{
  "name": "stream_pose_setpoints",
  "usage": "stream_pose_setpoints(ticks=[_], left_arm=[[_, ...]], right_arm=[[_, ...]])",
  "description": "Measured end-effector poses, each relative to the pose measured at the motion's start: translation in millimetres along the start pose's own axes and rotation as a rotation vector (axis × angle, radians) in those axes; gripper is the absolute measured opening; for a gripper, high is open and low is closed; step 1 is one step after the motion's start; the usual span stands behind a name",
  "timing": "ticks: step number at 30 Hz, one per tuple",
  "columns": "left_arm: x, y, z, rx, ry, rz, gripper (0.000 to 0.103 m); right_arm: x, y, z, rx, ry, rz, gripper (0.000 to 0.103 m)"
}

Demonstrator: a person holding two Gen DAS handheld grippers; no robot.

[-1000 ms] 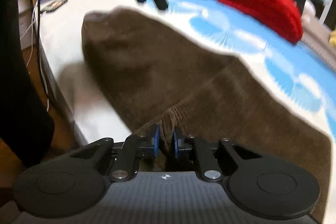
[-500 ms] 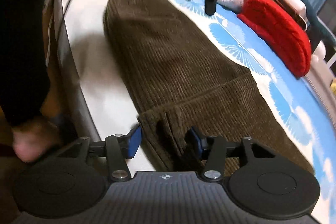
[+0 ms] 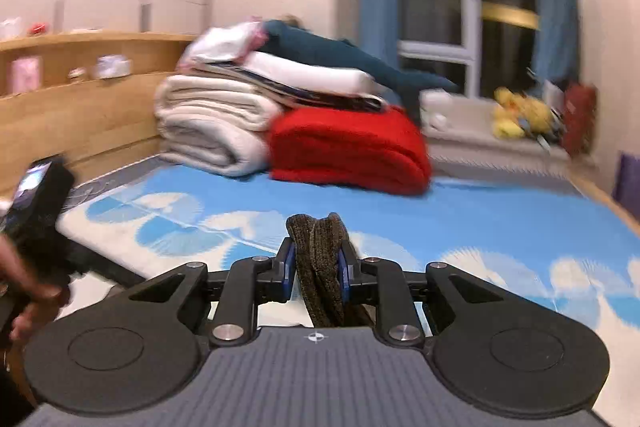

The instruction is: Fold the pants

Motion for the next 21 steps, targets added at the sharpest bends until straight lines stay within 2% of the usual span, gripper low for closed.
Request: stream_pose_setpoints(ticks=[1,3,6,8,9,11,13,16,17,18,20,21], left_arm=[[-4.2,0.1,0.2,-0.002,0.001,0.009,0.050],[-13.2,-0.2,1.1,-0.006,0.003,0.029,0.050],[-29.1,-2.5,2.8,-0.016,0.010,0.062,0.050],[-43.7,-5.2,3.6,-0.029,0.015,0.099,0.050],[-53.0,-6.7,3.6,-0.036,0.014,0.124,0.050],[-74.5,-9.9,1.9,-0.055,0.017,0.189,0.050],[-96.8,-14.7,-1.4,-0.083,0.023,0.252,0.051],[-131.3,-28.6,-5.4,-0.137,0.013,0.376,0.052],[-141.4,-35.5,-6.7,-0.159,0.008,0.412,0.052],[-149.6,-42.1,-8.3,-0.181,0.002,0.441,0.052],[-163.6,-58.1,-11.1,-0.225,-0.012,0.491,0.052],[-170.0,-66.2,-12.4,-0.247,-0.019,0.511,0.053]], right_arm=[[-15.0,-8.7,-5.1,-0.024,0.019,0.043,0.022],[-43.8,-46.4,-23.6,-0.123,0.068,0.099,0.023],[-71.9,-134.5,-61.2,-0.403,0.138,0.113,0.024],[-82.5,-184.3,-71.5,-0.580,0.185,0.144,0.024],[-85.8,-190.5,-68.6,-0.588,0.190,0.159,0.024],[-87.1,-177.5,-60.1,-0.542,0.171,0.159,0.024],[-82.9,-152.0,-53.4,-0.460,0.173,0.081,0.024],[-68.9,-131.5,-47.3,-0.336,0.119,0.008,0.027],[-64.1,-136.0,-52.0,-0.339,0.097,-0.017,0.027],[-58.2,-149.5,-55.2,-0.379,0.088,-0.031,0.028],[-58.3,-194.1,-73.8,-0.573,0.094,-0.023,0.026],[-58.6,-201.7,-72.0,-0.558,0.096,-0.021,0.026]])
Point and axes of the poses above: each gripper's, at about its wrist camera, not at the fingertips, and z roughly against the way its jaws point, x to its right, y to its top, the point moved 6 cm from there along -z, roughly the way its jaws point, and after that the axes turned 6 degrees about y, right-handed, at the moved point
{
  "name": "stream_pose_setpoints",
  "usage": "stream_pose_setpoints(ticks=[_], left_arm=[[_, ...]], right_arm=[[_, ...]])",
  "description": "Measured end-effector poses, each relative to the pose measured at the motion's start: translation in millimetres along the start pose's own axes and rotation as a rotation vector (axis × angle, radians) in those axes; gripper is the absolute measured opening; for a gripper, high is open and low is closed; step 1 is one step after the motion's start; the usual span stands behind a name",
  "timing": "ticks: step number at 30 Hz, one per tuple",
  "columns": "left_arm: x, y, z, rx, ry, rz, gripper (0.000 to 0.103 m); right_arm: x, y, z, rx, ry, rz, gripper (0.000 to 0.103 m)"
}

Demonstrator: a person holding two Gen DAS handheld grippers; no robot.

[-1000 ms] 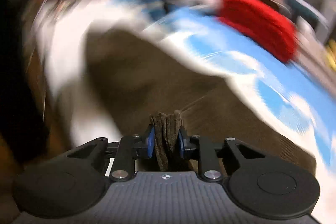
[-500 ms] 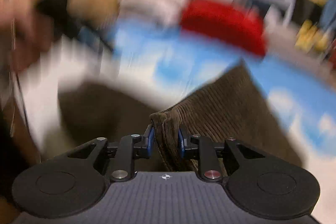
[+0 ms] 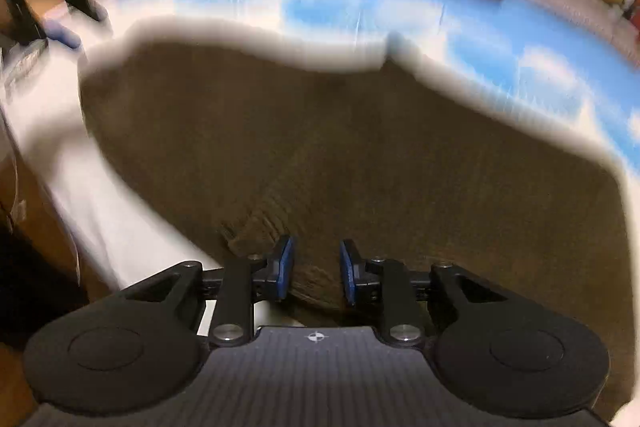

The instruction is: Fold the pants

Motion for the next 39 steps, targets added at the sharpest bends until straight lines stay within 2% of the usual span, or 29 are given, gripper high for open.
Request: stream_pose_setpoints(ticks=[2,5,6,7,9,12,15,17,20,22,24,27,30,33,36,38,39], left_arm=[[-15.7,-6.0,-5.4,-0.036,-0.001,0.032,0.054],[-33.1,-12.2,-15.5,-0.074,-0.008,0.063,0.058],[-36.3,-14.6,-19.3,-0.091,-0.023,0.077,0.059],[-39.2,-17.2,-24.2,-0.110,-0.040,0.091,0.060],[-42.0,-22.4,-34.9,-0.140,-0.064,0.112,0.060],[-37.7,-25.0,-49.4,-0.144,-0.062,0.144,0.060],[-30.2,-24.6,-64.2,-0.142,-0.048,0.151,0.061],[-27.1,-24.2,-67.6,-0.110,-0.040,0.176,0.062],[-20.8,-27.4,-67.3,-0.059,-0.020,0.189,0.066],[-14.3,-30.6,-65.5,-0.018,0.011,0.158,0.061],[-11.6,-34.4,-62.6,0.021,0.043,0.132,0.043],[-2.1,-37.3,-51.3,0.072,0.082,0.088,0.031],[27.8,-37.1,-27.4,0.159,0.138,-0.015,0.026],[85.4,-40.1,10.2,0.269,0.148,-0.139,0.024],[181.7,-61.1,52.0,0.379,0.132,-0.336,0.022],[250.6,-93.0,71.2,0.451,0.153,-0.513,0.021],[284.5,-115.1,78.1,0.485,0.138,-0.603,0.021]], right_arm=[[-2.2,6.5,10.0,0.034,-0.007,-0.004,0.027],[-3.7,24.1,31.5,0.151,0.020,-0.014,0.027],[-3.3,25.1,30.9,0.154,0.020,-0.021,0.027],[-2.7,21.5,25.5,0.122,0.025,-0.028,0.028],[1.9,2.8,1.6,-0.031,0.047,-0.017,0.028],[3.3,10.3,18.2,0.008,0.036,-0.016,0.028],[16.7,35.2,58.4,0.153,0.063,-0.085,0.028],[29.6,46.9,84.8,0.216,0.071,-0.117,0.029],[56.2,52.9,101.8,0.236,0.095,-0.123,0.038],[72.7,43.5,96.8,0.215,0.088,-0.121,0.039],[91.6,16.4,85.9,0.154,0.039,-0.176,0.039],[114.5,-7.0,73.7,0.090,-0.001,-0.302,0.039],[131.5,-5.0,87.4,0.173,-0.034,-0.334,0.039],[160.3,-8.3,100.9,0.244,-0.101,-0.393,0.039],[200.9,-17.7,110.4,0.290,-0.127,-0.535,0.039],[221.5,-29.0,115.6,0.315,-0.143,-0.603,0.039],[230.5,-35.1,118.5,0.322,-0.159,-0.628,0.039]])
Point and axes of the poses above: each gripper's, at about its wrist camera, not at the fingertips, and z roughly against the way its jaws point, x to its right, y to its top, the point moved 6 cm from there along -z, roughly the way its jaws point, and after that the axes turned 6 degrees about y, right-handed, at the moved point
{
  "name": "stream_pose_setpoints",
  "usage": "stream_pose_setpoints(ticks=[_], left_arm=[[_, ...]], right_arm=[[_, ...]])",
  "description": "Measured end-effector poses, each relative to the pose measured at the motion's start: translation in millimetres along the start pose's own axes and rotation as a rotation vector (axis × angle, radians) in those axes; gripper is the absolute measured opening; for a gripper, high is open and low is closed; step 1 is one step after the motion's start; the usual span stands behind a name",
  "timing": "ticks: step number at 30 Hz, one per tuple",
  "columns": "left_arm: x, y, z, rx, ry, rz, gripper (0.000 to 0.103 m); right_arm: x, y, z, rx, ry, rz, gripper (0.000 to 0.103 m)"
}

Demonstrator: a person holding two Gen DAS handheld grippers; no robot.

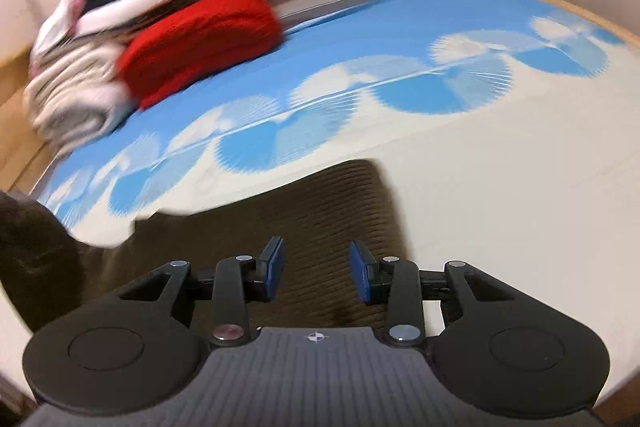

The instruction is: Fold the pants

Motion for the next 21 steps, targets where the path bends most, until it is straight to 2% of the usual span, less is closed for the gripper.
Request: stream_pose_setpoints(ticks=[3,5,6,8,9,10,12,14,16,18,19,20,21], left_arm=[[119.8,-10.9,45.9,0.128,-0.104,-0.255,0.020],[195.5,-47.8,57.3,0.147,-0.199,-0.421,0.025],[225.3,-71.6,54.5,0.112,-0.262,-0.476,0.033],[267.8,-125.2,41.8,-0.059,-0.395,-0.558,0.037],[276.1,-142.9,40.7,-0.119,-0.460,-0.567,0.038],[276.5,-151.4,42.3,-0.130,-0.499,-0.550,0.038],[259.1,-152.2,42.0,-0.093,-0.499,-0.509,0.055],[229.1,-139.9,27.1,-0.068,-0.447,-0.439,0.056],[193.3,-128.2,7.1,-0.065,-0.351,-0.376,0.055],[156.4,-122.7,-12.9,-0.088,-0.284,-0.306,0.050],[139.7,-123.4,-22.9,-0.105,-0.266,-0.276,0.045],[127.8,-125.3,-31.1,-0.120,-0.253,-0.262,0.035],[120.3,-130.4,-41.9,-0.136,-0.239,-0.271,0.027]], right_arm=[[31.0,6.1,4.0,0.024,-0.033,-0.072,0.039],[51.4,8.7,7.3,0.038,-0.048,-0.126,0.039],[62.2,8.6,9.2,0.045,-0.056,-0.157,0.039],[82.8,8.8,12.4,0.055,-0.065,-0.228,0.039],[91.6,8.7,11.9,0.058,-0.066,-0.267,0.039],[99.7,8.8,10.7,0.059,-0.066,-0.300,0.039],[111.5,6.0,6.0,0.043,-0.064,-0.349,0.040],[114.3,0.3,1.0,0.002,-0.028,-0.365,0.044],[103.4,-1.6,-6.6,-0.038,0.036,-0.345,0.048],[88.0,-3.3,-16.6,-0.077,0.099,-0.306,0.053],[79.9,-5.2,-21.1,-0.097,0.120,-0.288,0.059],[72.6,-7.9,-27.1,-0.122,0.133,-0.269,0.066],[66.0,-11.6,-34.0,-0.151,0.134,-0.252,0.068]])
Point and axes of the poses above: each gripper's, at about its wrist camera, not at the fingertips, and z roughly against the way its jaws point, x to its right, y to its top, the point moved 6 cm from there along -z, roughly the way its jaws point, and after that the axes turned 6 degrees about y, right-handed, at the moved point
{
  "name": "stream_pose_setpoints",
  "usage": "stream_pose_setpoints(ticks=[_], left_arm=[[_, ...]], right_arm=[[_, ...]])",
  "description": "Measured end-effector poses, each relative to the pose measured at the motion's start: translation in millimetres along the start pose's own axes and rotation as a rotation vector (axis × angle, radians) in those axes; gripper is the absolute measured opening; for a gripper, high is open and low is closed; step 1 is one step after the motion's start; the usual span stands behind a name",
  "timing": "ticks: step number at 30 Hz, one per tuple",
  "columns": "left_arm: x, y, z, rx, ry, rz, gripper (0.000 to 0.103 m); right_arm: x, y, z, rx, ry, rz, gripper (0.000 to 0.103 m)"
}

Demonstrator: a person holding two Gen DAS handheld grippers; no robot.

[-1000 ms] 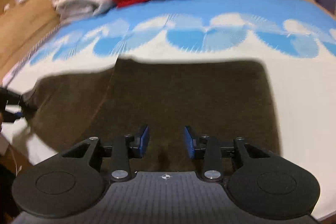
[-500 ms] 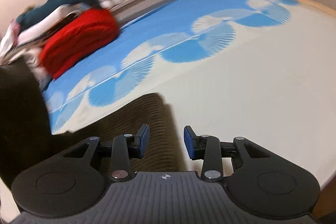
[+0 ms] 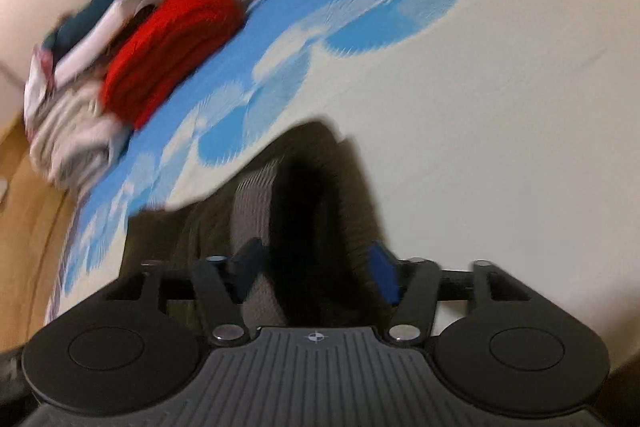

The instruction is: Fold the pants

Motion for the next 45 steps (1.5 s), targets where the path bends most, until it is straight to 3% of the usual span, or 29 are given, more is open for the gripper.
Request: stream_pose_setpoints(ticks=[3,4,6,7,8,9,11,13,14,16,18,19,20,22,24,25,27,29,31,32,34,36,38,39,41,43,45], left_arm=[[-9.1,-39.9,-29.1,-0.059,-0.013,-0.064,0.024],[-8.5,-46.3,-28.6,-0.016,-0.012,-0.076,0.024],[-7.1,-48.9,-23.6,0.042,0.006,-0.098,0.023],[-6.6,-47.9,-20.8,0.060,0.008,-0.092,0.024],[-8.3,-51.5,-16.0,0.075,0.004,-0.083,0.024],[-9.6,-51.1,-14.4,0.086,-0.003,-0.072,0.024],[-16.0,-55.2,-5.0,0.103,-0.029,-0.045,0.026],[-22.7,-52.8,5.2,0.143,-0.067,-0.002,0.032],[-20.3,-44.3,6.1,0.165,-0.084,0.010,0.033],[-15.2,-42.9,12.1,0.170,-0.102,-0.001,0.035],[-5.0,-48.1,0.3,0.107,-0.076,-0.067,0.039],[0.2,-51.9,-6.2,0.082,-0.060,-0.106,0.039],[4.0,-52.6,-6.2,0.089,-0.047,-0.137,0.039],[6.7,-47.2,-5.0,0.080,-0.032,-0.165,0.039],[2.4,-36.5,-1.6,0.065,-0.062,-0.142,0.039],[-0.7,-29.3,1.5,0.074,-0.070,-0.125,0.039],[-8.2,-4.4,3.0,0.128,-0.056,-0.102,0.039],[-13.4,19.7,5.3,0.181,-0.044,-0.088,0.038],[-18.3,47.9,-1.9,0.215,-0.045,-0.071,0.026],[-20.8,60.9,-8.3,0.229,-0.041,-0.064,0.018],[-26.4,82.9,-29.6,0.234,-0.018,-0.038,0.013],[-32.5,93.7,-65.6,0.180,0.003,-0.026,0.013],[-47.2,89.4,-119.6,-0.011,-0.007,0.046,0.017],[-55.3,87.7,-128.9,-0.050,-0.034,0.107,0.018],[-59.2,95.8,-115.7,-0.047,-0.034,0.110,0.019],[-58.3,99.0,-85.8,0.010,-0.020,0.062,0.020],[-55.8,86.8,-50.8,0.055,-0.099,0.039,0.022]], right_arm=[[-11.0,-12.1,-18.8,-0.065,-0.030,0.025,0.075],[-13.4,-15.3,-22.7,-0.079,-0.045,0.038,0.077],[-21.0,-19.6,-26.5,-0.079,-0.066,0.063,0.071],[-24.2,-19.6,-26.6,-0.067,-0.081,0.078,0.063],[-28.6,-19.3,-24.4,-0.052,-0.089,0.103,0.044],[-32.8,-20.0,-20.7,-0.033,-0.087,0.128,0.038],[-41.6,-14.4,-5.5,0.032,-0.059,0.142,0.016],[-52.8,-3.8,24.0,0.145,0.003,0.154,0.006],[-61.0,-0.4,42.9,0.215,0.008,0.196,0.005],[-62.9,1.3,60.7,0.273,-0.087,0.269,0.006],[-31.4,-5.6,40.8,0.147,-0.172,0.192,0.006],[-12.9,-13.1,25.1,0.051,-0.188,0.124,0.010],[0.1,-18.4,17.2,0.016,-0.190,0.066,0.015],[-6.8,-13.3,26.8,0.071,-0.212,0.099,0.026],[-31.3,-7.6,46.5,0.200,-0.250,0.251,0.026],[-43.4,-6.1,57.8,0.273,-0.243,0.315,0.028],[-58.5,-9.1,64.4,0.307,-0.158,0.387,0.028],[-61.9,-23.9,43.2,0.159,-0.105,0.438,0.026],[-45.0,-46.6,9.1,-0.045,-0.199,0.453,0.024],[-40.0,-52.4,3.0,-0.061,-0.232,0.469,0.024],[-45.2,-51.2,5.2,-0.043,-0.231,0.487,0.024],[-42.6,-51.8,7.9,-0.043,-0.219,0.470,0.024],[-40.7,-53.6,10.8,-0.034,-0.205,0.461,0.022],[-42.4,-54.0,10.9,-0.028,-0.198,0.464,0.020],[-40.7,-50.3,8.7,-0.021,-0.187,0.472,0.020],[-44.0,-45.4,12.4,-0.004,-0.182,0.467,0.022],[-48.6,-38.5,24.4,0.057,-0.152,0.439,0.031]])
Point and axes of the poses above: each gripper's, at about its wrist camera, not at the fingertips, and z roughly against the way its jaws point, x to its right, y to its top, the point moved 6 cm from there along -z, roughly the way its jaws point, and after that the axes turned 6 degrees about y, right-handed, at the moved point
